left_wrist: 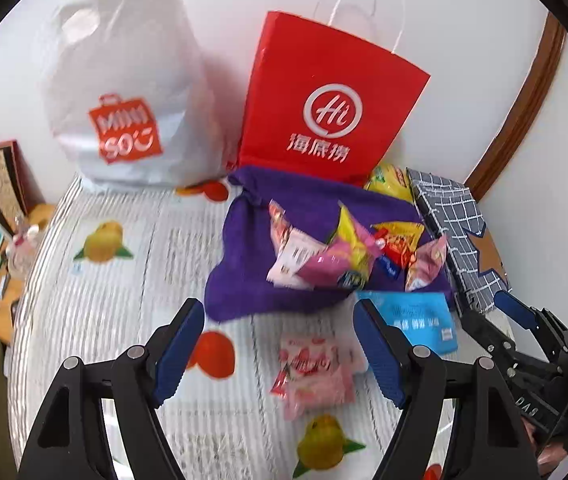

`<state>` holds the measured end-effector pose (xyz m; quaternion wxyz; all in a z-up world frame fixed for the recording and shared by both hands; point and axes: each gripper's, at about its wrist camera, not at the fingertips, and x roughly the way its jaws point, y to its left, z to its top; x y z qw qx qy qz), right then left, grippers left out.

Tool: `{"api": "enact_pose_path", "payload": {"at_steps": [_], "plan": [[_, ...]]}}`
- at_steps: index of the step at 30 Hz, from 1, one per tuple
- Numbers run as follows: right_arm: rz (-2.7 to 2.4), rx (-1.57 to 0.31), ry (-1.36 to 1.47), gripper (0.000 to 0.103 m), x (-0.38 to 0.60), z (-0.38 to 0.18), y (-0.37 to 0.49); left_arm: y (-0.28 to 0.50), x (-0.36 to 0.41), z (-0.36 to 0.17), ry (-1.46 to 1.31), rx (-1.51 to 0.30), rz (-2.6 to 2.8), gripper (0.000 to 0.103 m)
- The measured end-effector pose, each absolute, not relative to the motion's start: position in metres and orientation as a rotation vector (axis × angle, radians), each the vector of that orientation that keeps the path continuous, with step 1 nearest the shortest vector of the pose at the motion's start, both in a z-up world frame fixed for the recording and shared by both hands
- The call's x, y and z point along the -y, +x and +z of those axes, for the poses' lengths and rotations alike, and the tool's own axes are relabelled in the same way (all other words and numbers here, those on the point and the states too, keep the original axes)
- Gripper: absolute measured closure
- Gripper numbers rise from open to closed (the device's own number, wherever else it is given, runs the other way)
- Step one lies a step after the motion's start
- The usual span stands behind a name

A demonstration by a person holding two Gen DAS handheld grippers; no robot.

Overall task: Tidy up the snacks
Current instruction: 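Move both grippers back over the bed toward the two pink packets, then grasp the pink peach pastry packet with the right gripper while the left grasps the pink lychee candy bag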

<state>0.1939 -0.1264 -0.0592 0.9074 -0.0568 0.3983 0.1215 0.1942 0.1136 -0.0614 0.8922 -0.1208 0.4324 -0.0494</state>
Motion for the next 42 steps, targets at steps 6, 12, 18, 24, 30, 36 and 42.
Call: {"api": "enact_pose_path", "payload": {"at_steps": [6, 12, 18, 24, 30, 36, 42], "plan": [[0.303, -0.799, -0.168, 0.031, 0.11, -0.061, 0.17, 0.181, -0.115, -0.063, -0.244, -0.932, -0.101, 0.029], [0.315, -0.746, -0.214, 0.031, 0.109, -0.06, 0.144, 0.169, -0.114, -0.056, -0.215, -0.891, -0.118, 0.029], [0.356, -0.792, -0.15, 0.031, 0.1, -0.09, 0.141, 0.168, -0.12, -0.069, -0.233, -0.898, -0.119, 0.029], [0.403, -0.862, -0.128, 0.031, 0.085, -0.125, 0.146, 0.17, -0.123, -0.088, -0.24, -0.915, -0.108, 0.029], [0.475, -0.914, -0.097, 0.031, 0.067, -0.146, 0.156, 0.171, -0.131, -0.103, -0.225, -0.92, -0.077, 0.029], [0.503, -0.956, -0.122, 0.029, 0.048, -0.163, 0.165, 0.175, -0.139, -0.113, -0.23, -0.941, -0.064, 0.029], [0.529, -0.987, -0.13, 0.029, 0.032, -0.175, 0.174, 0.171, -0.146, -0.125, -0.228, -0.952, -0.047, 0.029]]}}
